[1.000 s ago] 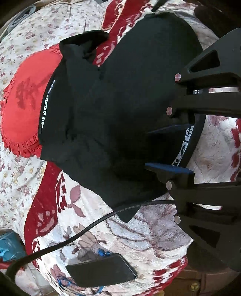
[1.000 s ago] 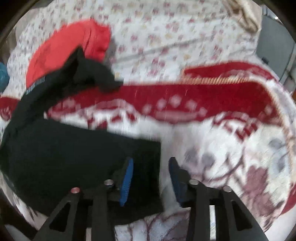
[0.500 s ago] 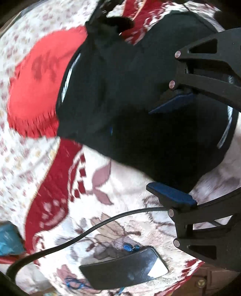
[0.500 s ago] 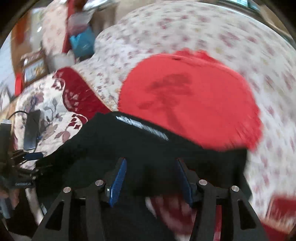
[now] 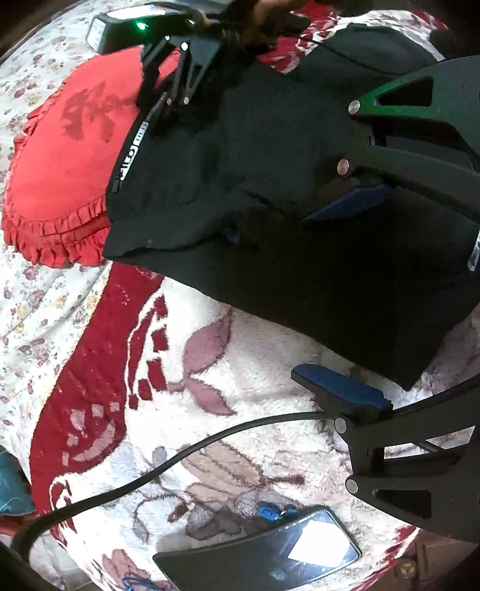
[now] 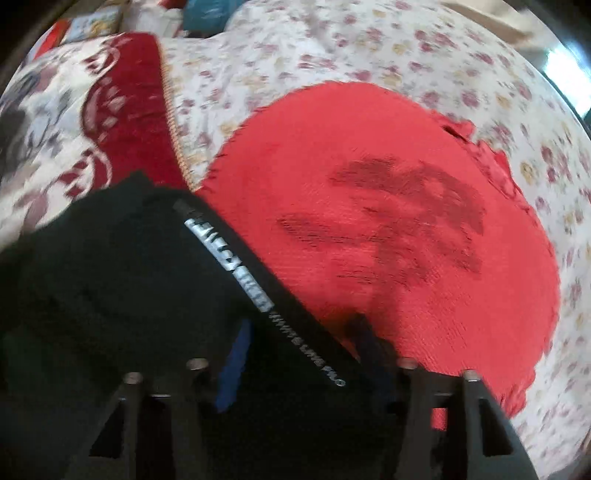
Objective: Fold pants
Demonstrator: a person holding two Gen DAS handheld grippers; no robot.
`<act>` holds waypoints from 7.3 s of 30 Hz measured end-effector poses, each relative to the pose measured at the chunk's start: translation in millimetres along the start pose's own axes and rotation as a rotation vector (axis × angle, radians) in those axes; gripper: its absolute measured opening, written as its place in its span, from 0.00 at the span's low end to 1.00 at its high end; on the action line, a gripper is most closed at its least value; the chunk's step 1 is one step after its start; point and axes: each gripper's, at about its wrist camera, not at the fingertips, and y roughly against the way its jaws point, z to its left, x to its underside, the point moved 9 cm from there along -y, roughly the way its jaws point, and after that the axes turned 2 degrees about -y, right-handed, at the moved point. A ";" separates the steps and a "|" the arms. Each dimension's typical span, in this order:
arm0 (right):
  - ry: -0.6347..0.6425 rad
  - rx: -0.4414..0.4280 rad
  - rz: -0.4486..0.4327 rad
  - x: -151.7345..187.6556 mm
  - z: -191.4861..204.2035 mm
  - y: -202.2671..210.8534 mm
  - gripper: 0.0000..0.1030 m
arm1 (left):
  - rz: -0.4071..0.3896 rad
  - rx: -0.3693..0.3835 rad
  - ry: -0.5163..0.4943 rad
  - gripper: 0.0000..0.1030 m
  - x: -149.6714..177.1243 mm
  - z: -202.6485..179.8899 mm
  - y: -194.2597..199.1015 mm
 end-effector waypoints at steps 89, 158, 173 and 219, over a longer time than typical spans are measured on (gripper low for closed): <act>-0.293 -0.468 -0.101 150.3 166.4 220.3 0.41 | -0.101 0.007 0.132 0.74 26.5 20.9 70.1; -0.667 -0.256 0.123 214.3 68.6 159.8 0.31 | -0.154 -0.040 -0.034 0.65 38.6 -49.1 84.2; -0.740 -0.159 0.129 259.7 22.4 185.8 0.35 | -0.102 0.004 -0.164 0.65 66.2 -119.0 70.8; -1.099 -0.173 0.193 407.5 -15.1 258.5 0.48 | 0.030 0.294 -0.607 0.66 95.7 -348.8 36.4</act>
